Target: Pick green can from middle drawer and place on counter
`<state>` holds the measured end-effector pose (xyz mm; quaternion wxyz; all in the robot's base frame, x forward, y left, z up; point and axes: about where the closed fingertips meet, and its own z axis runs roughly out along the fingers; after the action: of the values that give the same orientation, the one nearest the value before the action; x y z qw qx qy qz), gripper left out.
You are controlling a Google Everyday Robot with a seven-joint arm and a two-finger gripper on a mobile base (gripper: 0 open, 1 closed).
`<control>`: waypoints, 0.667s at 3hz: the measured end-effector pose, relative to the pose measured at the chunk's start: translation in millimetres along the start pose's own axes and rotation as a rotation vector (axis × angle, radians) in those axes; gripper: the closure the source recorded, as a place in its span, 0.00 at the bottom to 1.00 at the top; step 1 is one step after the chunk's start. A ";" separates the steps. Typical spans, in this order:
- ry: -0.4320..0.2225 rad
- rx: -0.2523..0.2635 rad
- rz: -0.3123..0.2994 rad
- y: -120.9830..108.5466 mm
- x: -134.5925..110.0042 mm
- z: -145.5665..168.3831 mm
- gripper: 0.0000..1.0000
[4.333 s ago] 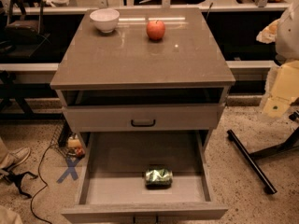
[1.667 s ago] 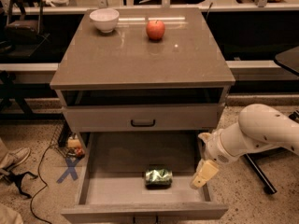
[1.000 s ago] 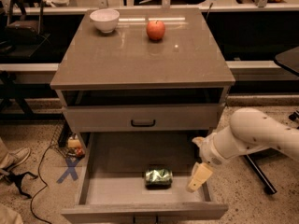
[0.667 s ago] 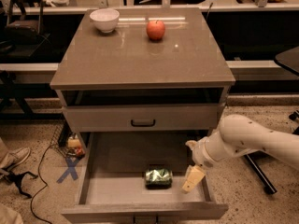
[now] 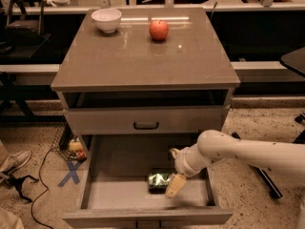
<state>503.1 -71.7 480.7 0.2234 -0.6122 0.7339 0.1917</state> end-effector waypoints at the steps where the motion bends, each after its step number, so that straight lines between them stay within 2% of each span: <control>1: -0.022 0.035 -0.050 -16.8 -12.8 44.1 0.00; 2: -0.022 0.049 -0.090 -22.3 -18.4 66.9 0.00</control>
Offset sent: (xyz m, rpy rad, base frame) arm 0.0431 0.0652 -0.0616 -0.0029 -0.1400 0.0715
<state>534.0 -23.6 435.5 0.2548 -0.6367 0.7077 0.1700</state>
